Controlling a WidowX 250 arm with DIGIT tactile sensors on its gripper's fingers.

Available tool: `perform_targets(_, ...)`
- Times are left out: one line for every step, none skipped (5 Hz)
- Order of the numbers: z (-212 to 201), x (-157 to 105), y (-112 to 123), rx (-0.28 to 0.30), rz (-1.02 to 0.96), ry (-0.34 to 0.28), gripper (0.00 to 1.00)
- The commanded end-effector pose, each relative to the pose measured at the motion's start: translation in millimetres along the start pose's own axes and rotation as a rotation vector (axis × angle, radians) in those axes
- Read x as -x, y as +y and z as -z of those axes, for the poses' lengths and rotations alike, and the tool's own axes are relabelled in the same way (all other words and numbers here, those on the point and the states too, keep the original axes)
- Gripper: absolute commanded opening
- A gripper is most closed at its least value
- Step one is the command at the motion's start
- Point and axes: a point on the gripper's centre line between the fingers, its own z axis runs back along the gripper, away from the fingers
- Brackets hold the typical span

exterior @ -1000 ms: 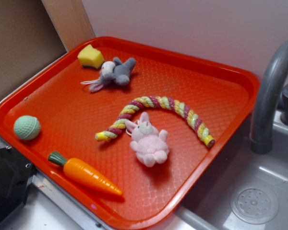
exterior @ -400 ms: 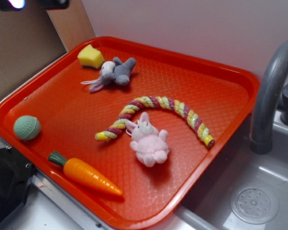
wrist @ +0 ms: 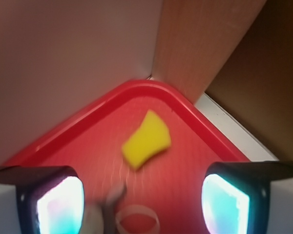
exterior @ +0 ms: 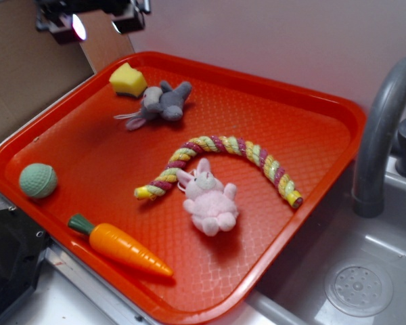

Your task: Grab the green sponge.

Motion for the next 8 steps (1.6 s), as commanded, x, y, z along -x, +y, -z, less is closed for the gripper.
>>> perform_targets(41,-10,3,0.055,-0.051,0.023,1.00)
perform_targets(58,-3,1,0.104,-0.024,0.103,1.00)
perform_targets(68,-3,5,0.124,-0.019,0.147,1.00)
perform_targets(75,-4,15,0.093,-0.071,0.141,1.00)
perform_targets(77,-4,18,0.090,-0.078,0.109,0.00)
perform_targets(76,-4,12,0.114,-0.063,0.068,0.00)
perform_targets(64,-3,9,0.100,0.061,0.038,0.00)
perform_targets(19,2,7,0.106,0.277,0.020,0.00)
